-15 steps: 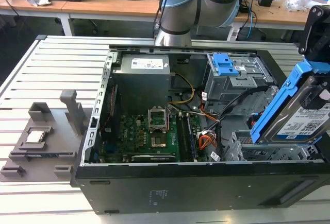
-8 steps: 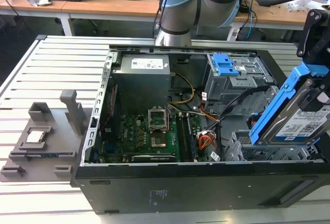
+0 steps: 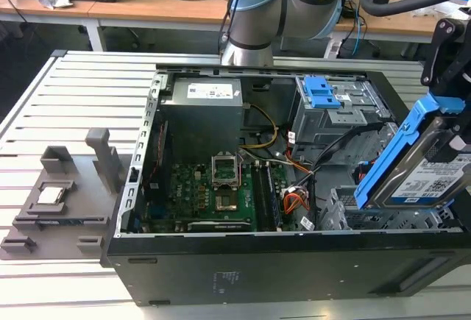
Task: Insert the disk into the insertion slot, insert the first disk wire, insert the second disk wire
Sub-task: 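Insert the disk into the insertion slot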
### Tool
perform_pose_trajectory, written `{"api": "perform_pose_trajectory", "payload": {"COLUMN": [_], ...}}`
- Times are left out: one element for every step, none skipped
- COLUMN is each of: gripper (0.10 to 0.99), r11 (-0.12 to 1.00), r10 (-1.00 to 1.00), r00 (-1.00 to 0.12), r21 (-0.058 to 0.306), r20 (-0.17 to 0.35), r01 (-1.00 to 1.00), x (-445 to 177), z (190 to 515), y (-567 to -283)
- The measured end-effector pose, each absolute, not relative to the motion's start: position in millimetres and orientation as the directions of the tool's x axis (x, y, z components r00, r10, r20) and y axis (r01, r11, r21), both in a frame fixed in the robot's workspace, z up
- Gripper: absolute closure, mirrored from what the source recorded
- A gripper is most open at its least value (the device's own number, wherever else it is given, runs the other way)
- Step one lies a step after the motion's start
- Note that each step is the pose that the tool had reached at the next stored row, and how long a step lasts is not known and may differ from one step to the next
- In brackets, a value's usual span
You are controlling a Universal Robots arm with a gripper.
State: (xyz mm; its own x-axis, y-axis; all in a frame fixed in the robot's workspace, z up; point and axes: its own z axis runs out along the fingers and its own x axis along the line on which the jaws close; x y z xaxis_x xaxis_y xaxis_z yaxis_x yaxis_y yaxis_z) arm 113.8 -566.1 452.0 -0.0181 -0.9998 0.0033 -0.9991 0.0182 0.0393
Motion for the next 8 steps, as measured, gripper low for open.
{"api": "perform_pose_trajectory", "payload": {"gripper": [0.722,0.722,0.722,0.722,0.722,0.722,0.722,0.722], "r11": [0.018,0.018,0.018,0.018,0.018,0.018,0.018,0.018], "r10": [-1.0,-1.0,-1.0,-1.0,-1.0,-1.0,-1.0,-1.0], "r00": [-0.018,-0.018,-0.018,-0.018,-0.018,-0.018,-0.018,-0.018], "r21": [0.039,0.039,0.039,0.039,0.039,0.039,0.039,0.039], "r20": [0.003,0.003,0.003,0.003,0.003,0.003,0.003,0.003], "r01": [-0.999,-0.999,-0.999,-0.999,-0.999,-0.999,-0.999,-0.999], "x": [113.8,113.8,113.8,113.8,113.8,113.8,113.8,113.8], "z": [450.9,450.2,449.6,448.8,448.4,448.1,447.6,447.3], "y": [-566.1,-566.1,-566.1,-566.1,-566.1,-566.1,-566.1,-566.1]}}
